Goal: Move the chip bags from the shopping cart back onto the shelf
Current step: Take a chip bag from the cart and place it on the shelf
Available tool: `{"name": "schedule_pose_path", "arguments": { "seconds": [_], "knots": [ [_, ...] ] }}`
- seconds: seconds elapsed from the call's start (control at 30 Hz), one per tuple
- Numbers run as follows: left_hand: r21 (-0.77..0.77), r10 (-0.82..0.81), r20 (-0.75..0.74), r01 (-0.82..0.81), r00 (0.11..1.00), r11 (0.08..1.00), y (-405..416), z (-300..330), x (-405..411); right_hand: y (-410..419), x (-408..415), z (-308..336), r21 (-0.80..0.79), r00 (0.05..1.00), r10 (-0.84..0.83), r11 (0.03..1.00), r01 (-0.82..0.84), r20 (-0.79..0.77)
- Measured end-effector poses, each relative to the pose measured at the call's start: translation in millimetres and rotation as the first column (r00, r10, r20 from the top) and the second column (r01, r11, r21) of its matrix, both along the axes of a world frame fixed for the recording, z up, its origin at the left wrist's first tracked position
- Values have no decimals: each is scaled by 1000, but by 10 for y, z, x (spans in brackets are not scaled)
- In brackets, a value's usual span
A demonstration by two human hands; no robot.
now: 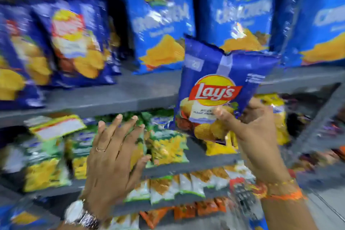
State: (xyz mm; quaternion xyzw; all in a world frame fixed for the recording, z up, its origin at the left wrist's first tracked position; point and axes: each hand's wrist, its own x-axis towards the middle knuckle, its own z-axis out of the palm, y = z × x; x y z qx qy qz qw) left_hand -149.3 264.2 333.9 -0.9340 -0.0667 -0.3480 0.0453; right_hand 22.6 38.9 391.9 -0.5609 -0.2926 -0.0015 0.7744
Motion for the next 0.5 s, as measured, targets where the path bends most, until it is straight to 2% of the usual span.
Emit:
{"name": "schedule_pose_path", "arguments": {
  "seconds": [0.13,0.27,0.4,0.5],
  "knots": [
    [-15,195,73,-195,978,981,582,282,-473,803,-132,382,86,981,191,977,-193,29],
    [-22,296,114,-295,948,955,1104,329,-884,1648,-285,593,53,950,302,951,-306,79],
    [-48,326,152,-322,933,946,1546,320,-1131,2289,-429,700,24,941,332,942,-335,67],
    [-75,291,168,-282,942,956,1829,244,-1138,2576,-460,738,21,937,345,938,-347,48]
  ]
}}
